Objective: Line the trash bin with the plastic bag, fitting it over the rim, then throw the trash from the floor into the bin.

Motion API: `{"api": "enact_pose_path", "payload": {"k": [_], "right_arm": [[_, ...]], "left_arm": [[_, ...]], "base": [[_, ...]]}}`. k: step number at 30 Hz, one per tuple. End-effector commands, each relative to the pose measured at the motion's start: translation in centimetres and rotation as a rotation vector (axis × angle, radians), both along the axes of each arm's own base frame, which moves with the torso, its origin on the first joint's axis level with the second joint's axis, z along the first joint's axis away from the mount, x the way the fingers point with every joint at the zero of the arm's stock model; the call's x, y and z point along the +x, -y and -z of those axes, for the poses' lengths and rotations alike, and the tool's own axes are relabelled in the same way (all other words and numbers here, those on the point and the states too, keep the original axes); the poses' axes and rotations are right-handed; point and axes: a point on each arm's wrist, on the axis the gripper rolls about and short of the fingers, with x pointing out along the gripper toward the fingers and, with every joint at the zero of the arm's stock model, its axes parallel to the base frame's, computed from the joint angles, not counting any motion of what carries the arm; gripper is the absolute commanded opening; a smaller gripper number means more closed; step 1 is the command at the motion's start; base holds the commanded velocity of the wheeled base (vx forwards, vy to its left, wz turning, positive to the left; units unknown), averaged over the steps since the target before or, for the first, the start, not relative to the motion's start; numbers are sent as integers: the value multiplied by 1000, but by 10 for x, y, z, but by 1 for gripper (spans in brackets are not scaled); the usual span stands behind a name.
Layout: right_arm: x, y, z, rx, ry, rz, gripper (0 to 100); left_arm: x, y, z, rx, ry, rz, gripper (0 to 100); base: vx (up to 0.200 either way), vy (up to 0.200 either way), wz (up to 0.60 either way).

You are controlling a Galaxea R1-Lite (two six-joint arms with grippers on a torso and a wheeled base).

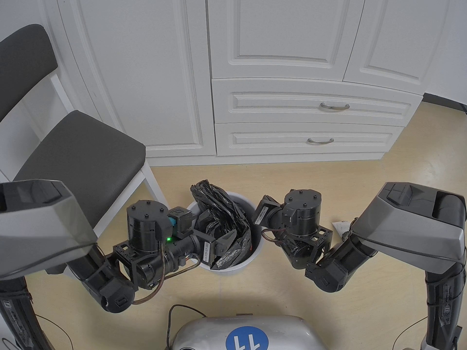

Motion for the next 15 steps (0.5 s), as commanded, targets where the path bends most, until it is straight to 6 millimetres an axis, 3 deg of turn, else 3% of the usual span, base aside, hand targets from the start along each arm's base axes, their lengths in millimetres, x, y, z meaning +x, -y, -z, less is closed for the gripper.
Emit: {"api": "enact_pose_path", "payload": {"k": [1,7,15], "right_arm": [[-5,1,5,-57,-11,-10,0],[-8,3,9,-96,-20,-15,0],[-10,5,12,-133,-33,-19,0]], "left_arm": [[3,-28,-33,0,-13,-55,100],[22,-39,-21,59,-194,-55,100],[37,-20,19,79,-304,-55,100]], "base": [[0,0,0],[0,0,0],[0,0,0]]}}
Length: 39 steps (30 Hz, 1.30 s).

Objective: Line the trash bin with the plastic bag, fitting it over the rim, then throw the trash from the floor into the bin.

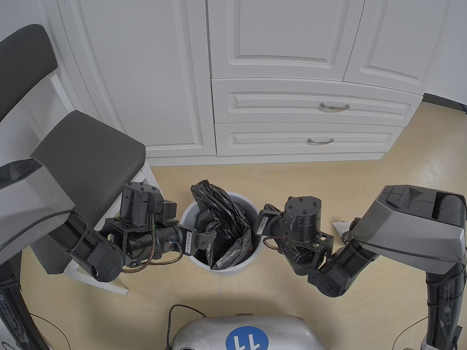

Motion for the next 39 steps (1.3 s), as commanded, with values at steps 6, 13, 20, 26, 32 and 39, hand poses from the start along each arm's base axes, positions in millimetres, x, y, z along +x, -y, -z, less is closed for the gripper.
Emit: {"api": "enact_pose_path", "payload": {"k": [6,13,20,26,32,39], "right_arm": [[-2,1,3,-27,-10,-3,0],[-1,1,5,-28,-11,-4,0],[-1,0,6,-29,-13,-4,0],[-2,2,5,-32,-13,-2,0],[-8,7,4,-78,-20,-13,0],[-12,11,-4,-91,-9,-24,0]], "left_arm": [[17,42,54,23,-77,-32,100],[24,53,70,72,-48,-112,100],[30,52,72,60,-47,-130,0],[24,38,68,46,-28,-142,0],[-8,15,63,9,18,-41,0],[-32,-25,58,-35,55,86,0]], "base": [[0,0,0],[0,0,0],[0,0,0],[0,0,0],[0,0,0],[0,0,0]]}}
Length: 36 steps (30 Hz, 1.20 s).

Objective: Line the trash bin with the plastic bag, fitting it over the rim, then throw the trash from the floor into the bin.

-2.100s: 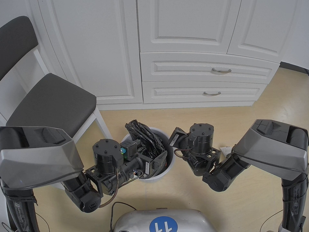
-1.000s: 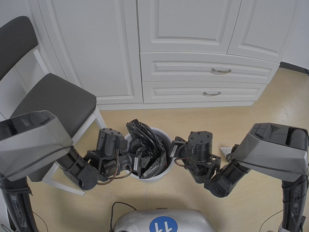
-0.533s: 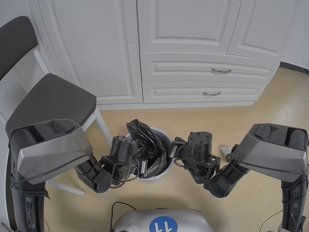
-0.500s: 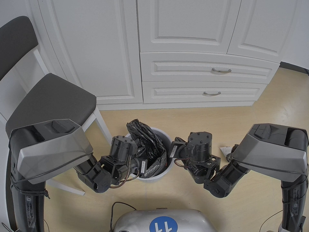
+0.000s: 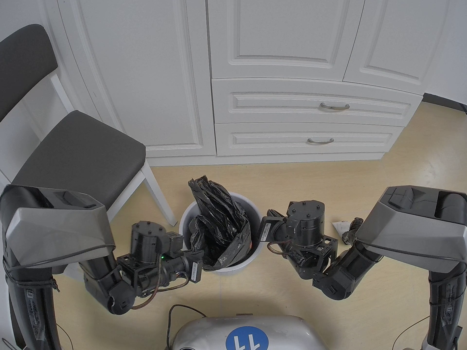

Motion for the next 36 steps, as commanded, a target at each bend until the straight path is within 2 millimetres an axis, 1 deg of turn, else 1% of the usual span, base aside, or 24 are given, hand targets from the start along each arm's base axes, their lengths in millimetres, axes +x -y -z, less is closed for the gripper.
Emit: {"api": "enact_pose_path", "payload": {"k": [1,6,8,9,12,15,18,19,21,24,25,26,29,31,33,34,36], "right_arm": [[-5,5,-9,-7,10,-7,0],[-10,8,-9,-43,7,-14,0],[-13,9,-9,-70,10,-24,0],[-13,9,-11,-68,13,-25,100],[-14,9,-15,-56,20,-33,100],[-14,8,-23,-53,32,-38,100],[-10,-6,-47,-105,54,-125,100],[-6,-10,-61,-132,56,-142,100],[3,-19,-80,-171,18,-155,100],[9,-32,-97,-219,-31,-177,100],[10,-33,-97,-224,-35,-180,100],[13,-41,-102,-259,-47,-196,100],[17,-56,-99,-319,-35,-228,100],[16,-64,-96,-351,-25,-251,100],[16,-64,-96,-351,-25,-251,100],[14,-73,-86,-414,-25,-283,100],[17,-75,-77,-463,-36,-296,100]], "left_arm": [[-19,-31,-11,-36,19,62,0],[-28,-39,-7,-54,-12,124,0],[-33,-41,-1,-34,-33,158,0],[-34,-42,1,-26,-34,172,0],[-34,-41,9,-7,-51,186,0],[-34,-40,10,-13,-41,189,0],[-38,-40,15,-13,-43,193,0],[-37,-39,16,-16,-33,194,0],[-39,-37,19,-15,-26,201,0],[-41,-35,21,-19,-11,207,0],[-41,-35,21,-19,-10,207,0],[-42,-33,21,-19,-10,215,0],[-43,-31,21,-20,-11,222,0],[-43,-30,21,-20,-11,227,0],[-43,-30,21,-20,-11,227,0],[-45,-28,21,-22,-11,232,0],[-45,-28,20,-22,-10,233,0]], "base": [[0,0,0],[0,0,0],[0,0,0],[0,0,0],[0,0,0],[0,0,0],[0,0,0],[0,0,0],[0,0,0],[0,0,0],[0,0,0],[0,0,0],[0,0,0],[0,0,0],[0,0,0],[0,0,0],[0,0,0]]}}
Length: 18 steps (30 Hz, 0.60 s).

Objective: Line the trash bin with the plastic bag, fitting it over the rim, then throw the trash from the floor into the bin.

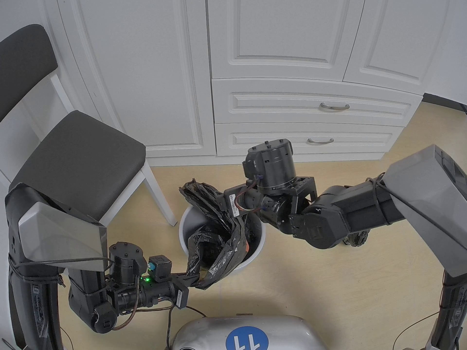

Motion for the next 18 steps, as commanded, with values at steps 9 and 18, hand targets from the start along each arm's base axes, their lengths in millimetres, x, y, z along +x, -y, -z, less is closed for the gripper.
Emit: {"api": "enact_pose_path", "payload": {"k": [9,18], "right_arm": [[9,-27,30,-121,-35,-57,100],[18,-27,45,-137,-51,-41,100]], "left_arm": [[-3,4,4,5,-13,15,0],[-3,4,4,4,-10,15,0]], "base": [[0,0,0],[0,0,0]]}}
